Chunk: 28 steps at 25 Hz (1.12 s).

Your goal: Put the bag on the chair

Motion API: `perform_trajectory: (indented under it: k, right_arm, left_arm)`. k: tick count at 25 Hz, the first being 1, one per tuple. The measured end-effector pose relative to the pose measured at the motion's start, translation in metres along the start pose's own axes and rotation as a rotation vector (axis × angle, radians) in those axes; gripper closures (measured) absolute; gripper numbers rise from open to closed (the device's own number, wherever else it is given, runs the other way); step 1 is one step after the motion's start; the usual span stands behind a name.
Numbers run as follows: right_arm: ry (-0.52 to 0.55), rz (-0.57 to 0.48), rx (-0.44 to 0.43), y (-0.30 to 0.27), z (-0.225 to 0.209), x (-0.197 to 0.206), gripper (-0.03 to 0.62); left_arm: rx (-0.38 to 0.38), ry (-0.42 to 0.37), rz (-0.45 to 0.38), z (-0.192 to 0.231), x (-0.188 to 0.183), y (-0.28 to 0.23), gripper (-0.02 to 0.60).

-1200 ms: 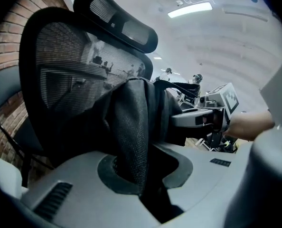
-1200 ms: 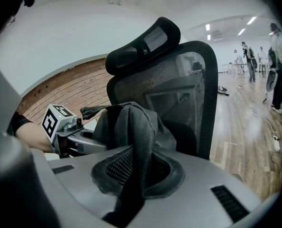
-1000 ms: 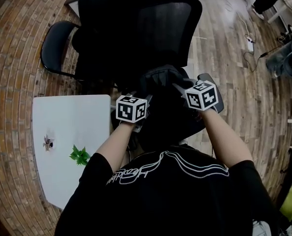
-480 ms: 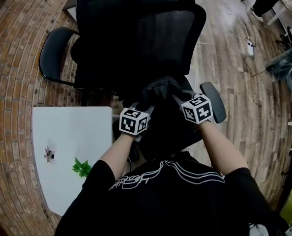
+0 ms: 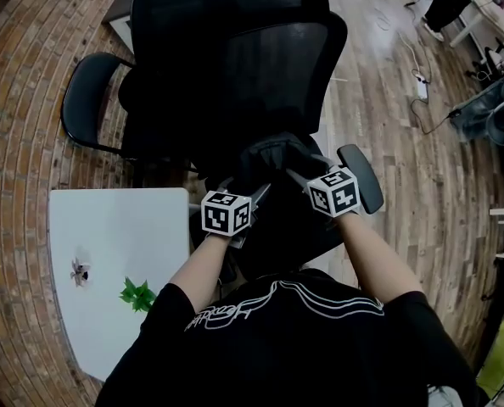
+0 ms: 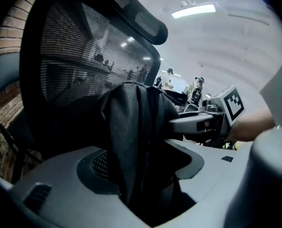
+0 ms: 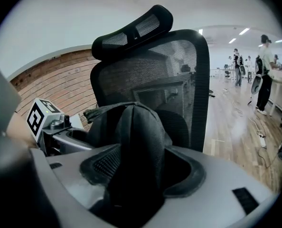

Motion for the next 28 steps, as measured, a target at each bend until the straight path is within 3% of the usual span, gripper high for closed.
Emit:
perform_trajectory:
  k: [2,5,11,18,23,26,28]
  right_arm:
    - [-0.007,-0.009,0.009,0.003,0.000,0.001,0.266]
    - [-0.016,-0.039,0.035,0.014,-0.002,0.001,0.223]
    - [-0.037,-0.124,-0.018,0.061,0.011,0.002,0.225]
    - [-0.071,-0.199,-0.240,0.128,0.054,0.005,0.353]
    - [-0.001,-0.344,-0.371,0.194,0.106,0.003,0.491]
    - [0.034,-0.361,-0.341,0.224,0.127,0.013,0.599]
    - [0.061,-0.381,-0.351,0.245,0.139,0.020,0.599]
  left_arm:
    - [-0.010,0.010,-0.018,0.002,0.000,0.005,0.262]
    - [-0.041,0.015,-0.036,0.007,0.001,0.015,0.245]
    - [-0.048,0.068,-0.039,0.001,0.014,0.046,0.239]
    - [0.013,0.000,-0.032,-0.057,0.014,0.108,0.255]
    - [0.140,0.011,-0.160,-0.123,0.005,0.177,0.394]
    - [0.201,-0.020,-0.201,-0.160,0.005,0.204,0.501]
    - [0.227,-0.045,-0.226,-0.183,0.007,0.219,0.523]
Point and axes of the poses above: the fingertips, and each gripper's own axes: y backward along the fingers, z to its left, x out of its underside, the point moved 9 cm from there along y, backward along the fingers, and after that the axes turned 10 degrees about -x, right-handed, at the moved point
